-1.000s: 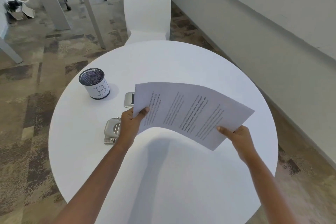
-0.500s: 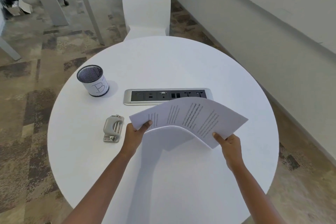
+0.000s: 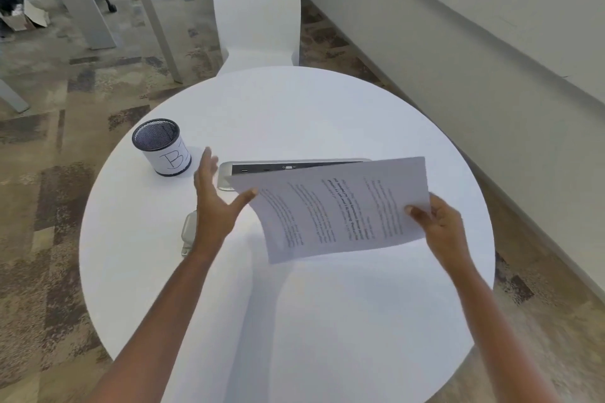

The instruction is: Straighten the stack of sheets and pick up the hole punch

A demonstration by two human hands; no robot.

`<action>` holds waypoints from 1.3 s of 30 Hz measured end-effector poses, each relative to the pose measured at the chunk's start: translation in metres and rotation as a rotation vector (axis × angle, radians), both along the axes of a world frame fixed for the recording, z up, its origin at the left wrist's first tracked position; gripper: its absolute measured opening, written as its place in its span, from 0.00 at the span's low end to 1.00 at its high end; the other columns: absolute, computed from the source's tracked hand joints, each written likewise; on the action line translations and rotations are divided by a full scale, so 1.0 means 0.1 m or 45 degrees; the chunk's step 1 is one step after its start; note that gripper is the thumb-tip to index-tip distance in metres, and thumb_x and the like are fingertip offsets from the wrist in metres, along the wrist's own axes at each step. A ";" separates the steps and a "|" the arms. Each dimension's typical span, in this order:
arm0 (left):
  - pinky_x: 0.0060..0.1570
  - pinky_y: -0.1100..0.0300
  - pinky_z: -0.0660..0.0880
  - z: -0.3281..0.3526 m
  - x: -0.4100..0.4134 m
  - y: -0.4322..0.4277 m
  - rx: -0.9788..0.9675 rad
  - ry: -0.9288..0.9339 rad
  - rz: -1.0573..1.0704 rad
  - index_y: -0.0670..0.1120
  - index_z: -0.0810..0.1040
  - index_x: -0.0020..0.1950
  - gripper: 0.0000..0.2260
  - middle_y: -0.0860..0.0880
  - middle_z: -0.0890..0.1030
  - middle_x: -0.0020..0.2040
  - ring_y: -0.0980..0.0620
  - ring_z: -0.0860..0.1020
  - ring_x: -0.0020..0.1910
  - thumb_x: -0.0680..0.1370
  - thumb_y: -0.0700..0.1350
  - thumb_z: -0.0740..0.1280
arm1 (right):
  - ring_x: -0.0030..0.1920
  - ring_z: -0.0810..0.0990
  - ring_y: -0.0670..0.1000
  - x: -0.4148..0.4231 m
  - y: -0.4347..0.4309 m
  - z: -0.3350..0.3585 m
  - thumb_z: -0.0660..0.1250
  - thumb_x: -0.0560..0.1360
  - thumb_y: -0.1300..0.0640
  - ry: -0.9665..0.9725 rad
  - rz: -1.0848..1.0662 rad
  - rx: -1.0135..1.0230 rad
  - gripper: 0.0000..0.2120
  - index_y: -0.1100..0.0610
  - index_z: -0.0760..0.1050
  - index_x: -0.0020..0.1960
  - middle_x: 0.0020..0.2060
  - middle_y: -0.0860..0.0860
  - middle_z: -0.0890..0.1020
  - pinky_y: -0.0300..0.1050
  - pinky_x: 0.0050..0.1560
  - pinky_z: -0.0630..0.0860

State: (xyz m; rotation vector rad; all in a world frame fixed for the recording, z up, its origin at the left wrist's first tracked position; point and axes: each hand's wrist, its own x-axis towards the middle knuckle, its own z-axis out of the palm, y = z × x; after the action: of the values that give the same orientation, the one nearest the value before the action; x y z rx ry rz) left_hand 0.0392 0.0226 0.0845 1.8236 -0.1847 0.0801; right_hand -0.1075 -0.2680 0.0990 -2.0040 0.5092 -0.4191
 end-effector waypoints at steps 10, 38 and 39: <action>0.38 0.67 0.69 0.43 -0.07 -0.22 0.369 0.061 -0.821 0.47 0.82 0.46 0.04 0.54 0.82 0.39 0.64 0.76 0.35 0.74 0.42 0.67 | 0.39 0.77 0.43 0.20 -0.12 0.66 0.66 0.73 0.61 -0.116 0.322 -0.179 0.11 0.45 0.75 0.38 0.36 0.37 0.81 0.34 0.41 0.70; 0.41 0.59 0.72 -0.10 -0.35 -0.29 -0.168 0.417 -0.270 0.54 0.76 0.37 0.04 0.50 0.80 0.37 0.51 0.76 0.40 0.68 0.46 0.70 | 0.41 0.79 0.42 0.14 0.73 -0.28 0.63 0.74 0.65 -0.057 -0.121 0.226 0.07 0.56 0.78 0.45 0.40 0.43 0.82 0.36 0.46 0.76; 0.42 0.57 0.71 -0.13 -0.36 -0.28 -0.134 0.454 -0.284 0.53 0.76 0.36 0.04 0.46 0.79 0.39 0.50 0.74 0.41 0.69 0.46 0.70 | 0.43 0.80 0.45 0.13 0.74 -0.32 0.63 0.74 0.65 -0.021 -0.118 0.236 0.09 0.53 0.78 0.44 0.40 0.43 0.82 0.40 0.48 0.76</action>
State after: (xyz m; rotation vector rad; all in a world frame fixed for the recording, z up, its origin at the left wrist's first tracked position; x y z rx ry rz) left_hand 0.0027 -0.0056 0.0718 1.6709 -0.1268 -0.3834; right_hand -0.0945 -0.1939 0.0668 -1.8027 0.6099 -0.4287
